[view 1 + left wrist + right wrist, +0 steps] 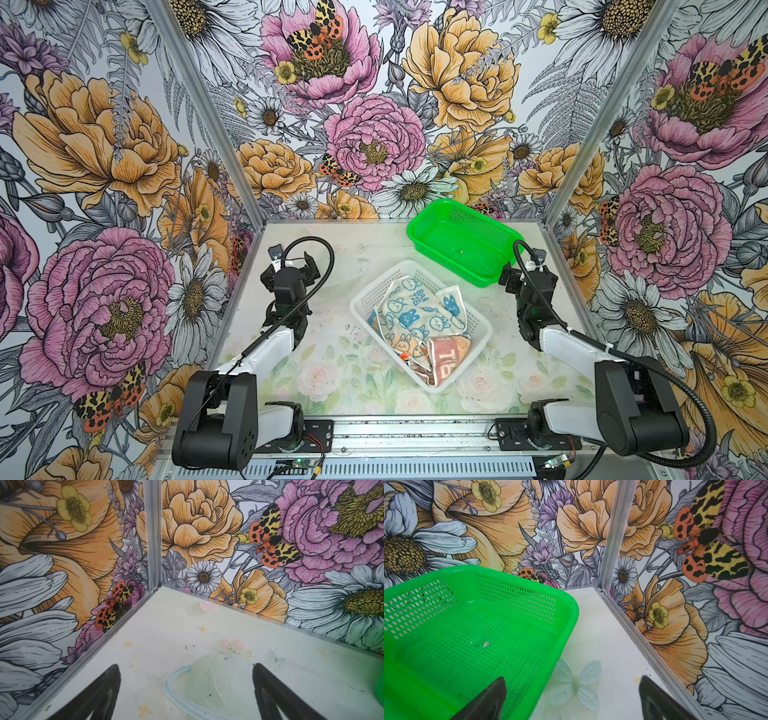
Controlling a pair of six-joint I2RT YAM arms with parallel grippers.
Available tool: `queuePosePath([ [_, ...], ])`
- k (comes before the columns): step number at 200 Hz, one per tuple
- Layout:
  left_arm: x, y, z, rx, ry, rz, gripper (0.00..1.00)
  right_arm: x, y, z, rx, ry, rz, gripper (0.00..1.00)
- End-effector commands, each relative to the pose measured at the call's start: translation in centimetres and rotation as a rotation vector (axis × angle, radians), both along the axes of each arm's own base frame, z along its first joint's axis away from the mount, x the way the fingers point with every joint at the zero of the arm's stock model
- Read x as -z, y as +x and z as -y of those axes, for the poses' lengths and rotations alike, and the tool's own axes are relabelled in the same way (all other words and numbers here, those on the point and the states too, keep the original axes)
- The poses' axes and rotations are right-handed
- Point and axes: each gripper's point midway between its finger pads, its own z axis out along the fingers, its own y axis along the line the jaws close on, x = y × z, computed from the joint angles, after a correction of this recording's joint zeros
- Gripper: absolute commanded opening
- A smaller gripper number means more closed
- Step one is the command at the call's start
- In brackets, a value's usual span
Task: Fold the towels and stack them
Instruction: 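Reach both grippers toward the rim of the white towel basket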
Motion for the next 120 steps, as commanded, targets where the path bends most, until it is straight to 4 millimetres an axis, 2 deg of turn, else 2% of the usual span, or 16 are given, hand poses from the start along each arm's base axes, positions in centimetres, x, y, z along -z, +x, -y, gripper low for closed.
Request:
queuePosePath([
  [1,1.2,-0.7,4.6,0.107,-0.011,-0.178,0.99,-0.1,-0.4,-3.5,-0.109,0.078,-0.125,0.99],
  [27,1.0,-0.9,11.3,0.307,0.011,-0.320,0.99,-0.9,-0.7,-8.1,-0.263,0.140,-0.202,0.99],
  [50,2.2,-1.1,16.2,0.464,0.068,-0.473,0.99,-1.2,-1.7,-9.7,-0.303,0.215,-0.198,0.99],
  [85,5.5,-1.0,20.8,0.660,0.066,-0.629,0.99,-0.5,-3.4,-11.3,-0.368,0.289,-0.264,0.99],
  [120,8.5,-0.9,23.0,0.770,0.051,-0.783,0.99,1.4,-5.8,-11.2,-0.324,0.352,-0.385,0.99],
])
